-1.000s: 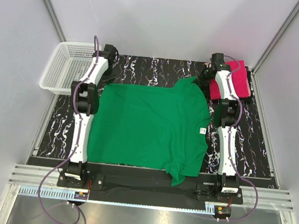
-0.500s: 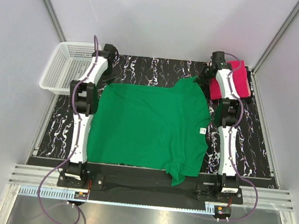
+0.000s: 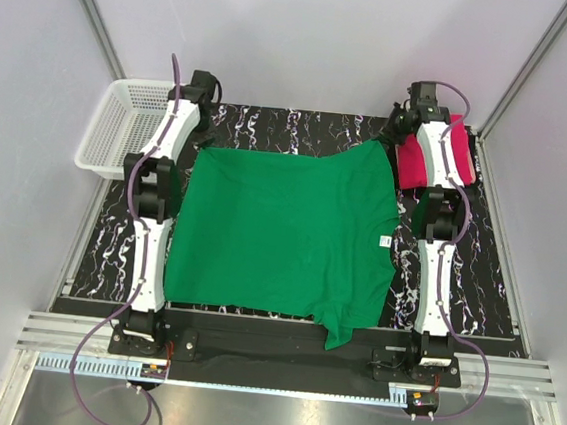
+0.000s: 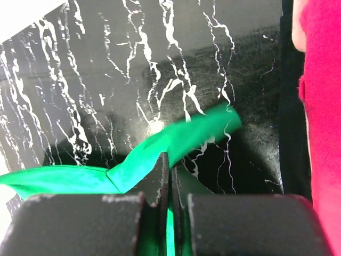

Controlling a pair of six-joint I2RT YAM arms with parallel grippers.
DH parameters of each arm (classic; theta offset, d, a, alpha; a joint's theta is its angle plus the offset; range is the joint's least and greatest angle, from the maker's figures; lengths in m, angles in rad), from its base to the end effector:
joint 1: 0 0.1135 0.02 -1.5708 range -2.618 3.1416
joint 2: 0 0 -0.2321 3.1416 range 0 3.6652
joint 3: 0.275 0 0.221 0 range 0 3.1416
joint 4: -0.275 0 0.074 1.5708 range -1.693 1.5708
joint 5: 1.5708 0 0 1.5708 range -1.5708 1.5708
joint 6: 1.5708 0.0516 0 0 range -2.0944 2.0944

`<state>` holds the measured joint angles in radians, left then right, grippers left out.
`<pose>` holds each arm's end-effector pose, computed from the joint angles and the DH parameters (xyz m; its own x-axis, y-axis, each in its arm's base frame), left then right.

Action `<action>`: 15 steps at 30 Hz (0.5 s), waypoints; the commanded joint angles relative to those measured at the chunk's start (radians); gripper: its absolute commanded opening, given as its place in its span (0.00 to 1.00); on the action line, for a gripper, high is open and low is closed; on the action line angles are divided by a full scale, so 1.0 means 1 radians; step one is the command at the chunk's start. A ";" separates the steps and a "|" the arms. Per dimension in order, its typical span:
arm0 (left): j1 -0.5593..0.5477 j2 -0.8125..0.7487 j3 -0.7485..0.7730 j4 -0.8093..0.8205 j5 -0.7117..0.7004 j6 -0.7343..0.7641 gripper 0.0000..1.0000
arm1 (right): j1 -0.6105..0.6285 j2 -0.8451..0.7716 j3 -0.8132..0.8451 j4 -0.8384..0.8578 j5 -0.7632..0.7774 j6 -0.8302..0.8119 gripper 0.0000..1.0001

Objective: Fold and stack the t-shirts
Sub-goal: Fold the tshirt

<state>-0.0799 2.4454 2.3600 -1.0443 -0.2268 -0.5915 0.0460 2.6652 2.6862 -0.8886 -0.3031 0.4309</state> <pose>0.4676 -0.0258 0.1916 -0.7383 -0.4859 -0.4678 -0.5175 0.8529 -0.0693 0.5161 0.0392 0.1904 -0.7912 0.3627 -0.4925 0.1032 0.8728 0.4770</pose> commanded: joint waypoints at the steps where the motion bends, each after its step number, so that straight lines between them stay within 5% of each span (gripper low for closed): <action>1: 0.000 -0.082 -0.022 0.027 -0.019 0.024 0.07 | 0.006 -0.106 -0.005 -0.003 0.032 -0.030 0.00; 15: 0.008 -0.172 -0.056 0.033 -0.023 0.065 0.07 | 0.006 -0.182 -0.017 -0.013 0.033 -0.055 0.00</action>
<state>-0.0795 2.3608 2.2971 -1.0447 -0.2333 -0.5488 0.0460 2.5874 2.6625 -0.9215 -0.2962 0.4007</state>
